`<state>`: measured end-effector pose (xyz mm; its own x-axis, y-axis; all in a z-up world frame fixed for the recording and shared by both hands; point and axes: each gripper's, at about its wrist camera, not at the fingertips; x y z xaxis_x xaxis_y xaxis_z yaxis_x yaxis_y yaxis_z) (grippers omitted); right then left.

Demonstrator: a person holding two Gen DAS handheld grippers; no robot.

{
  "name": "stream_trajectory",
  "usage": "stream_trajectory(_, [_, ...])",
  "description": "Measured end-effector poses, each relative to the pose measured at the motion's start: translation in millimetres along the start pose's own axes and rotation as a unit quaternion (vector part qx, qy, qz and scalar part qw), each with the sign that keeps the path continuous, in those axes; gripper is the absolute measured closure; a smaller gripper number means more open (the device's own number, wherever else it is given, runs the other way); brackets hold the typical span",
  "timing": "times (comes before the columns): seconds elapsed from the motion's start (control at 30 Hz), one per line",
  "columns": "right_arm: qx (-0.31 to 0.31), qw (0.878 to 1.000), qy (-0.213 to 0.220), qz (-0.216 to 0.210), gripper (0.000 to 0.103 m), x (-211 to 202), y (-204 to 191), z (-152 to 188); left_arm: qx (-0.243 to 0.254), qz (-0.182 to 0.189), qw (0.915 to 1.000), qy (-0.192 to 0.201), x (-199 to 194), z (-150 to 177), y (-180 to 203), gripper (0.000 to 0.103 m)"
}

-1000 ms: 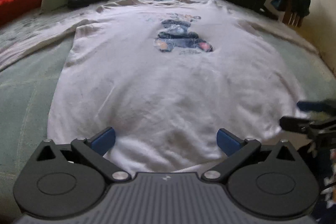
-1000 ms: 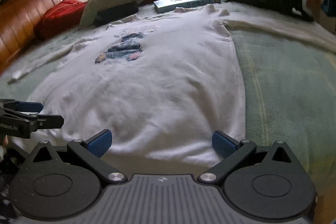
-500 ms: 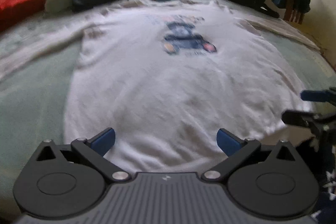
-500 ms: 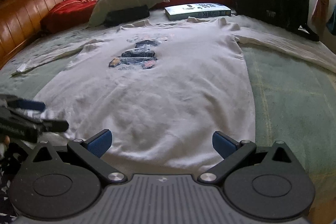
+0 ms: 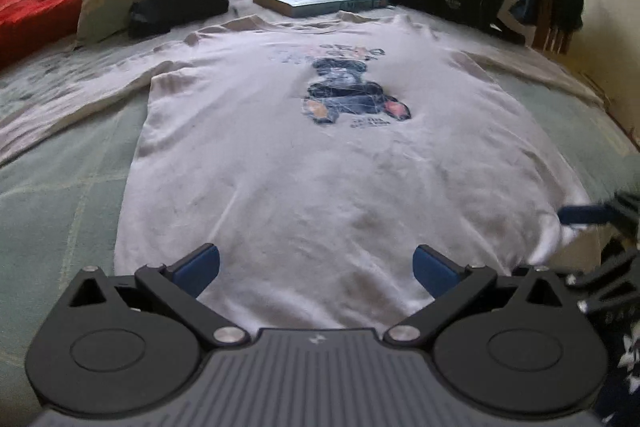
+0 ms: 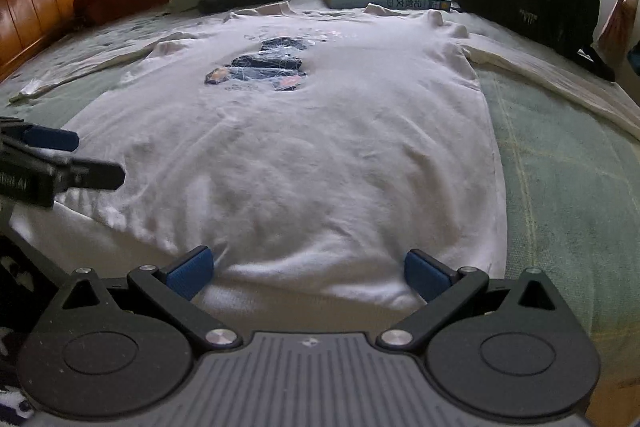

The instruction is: Fold clothes

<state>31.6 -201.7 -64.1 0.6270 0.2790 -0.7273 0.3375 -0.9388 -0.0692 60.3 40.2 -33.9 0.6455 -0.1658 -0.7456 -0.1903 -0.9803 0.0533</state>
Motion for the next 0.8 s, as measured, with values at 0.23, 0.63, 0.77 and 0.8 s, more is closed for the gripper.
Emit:
stream_trajectory(0.23, [-0.017, 1.0, 0.005, 0.001, 0.0, -1, -2, 3, 0.006, -0.01, 0.9998, -0.018, 2, -4, 4, 0.001])
stream_trajectory(0.63, [-0.02, 0.998, 0.046, -0.033, 0.0, -18, 7, 12, -0.028, 0.016, 0.9986, -0.042, 55, -85, -33, 0.001])
stream_trajectory(0.77, [0.011, 0.996, 0.066, -0.054, 0.0, -24, 18, 7, -0.068, 0.019, 0.9962, -0.052, 93, -104, -65, 0.001])
stream_trajectory(0.8, [0.015, 0.996, 0.067, -0.054, 0.0, -23, 20, 6, -0.079, 0.007, 0.9957, -0.048, 101, -106, -74, 0.001])
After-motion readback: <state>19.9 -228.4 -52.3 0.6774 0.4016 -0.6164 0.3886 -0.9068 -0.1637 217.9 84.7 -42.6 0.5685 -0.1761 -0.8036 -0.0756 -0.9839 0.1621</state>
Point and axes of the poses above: each gripper's, at about its wrist camera, not at the fingertips, and x roughly the way its jaws point, y to its right, z to its underside, and after that the axes turned 1 degree about -z, right-handed
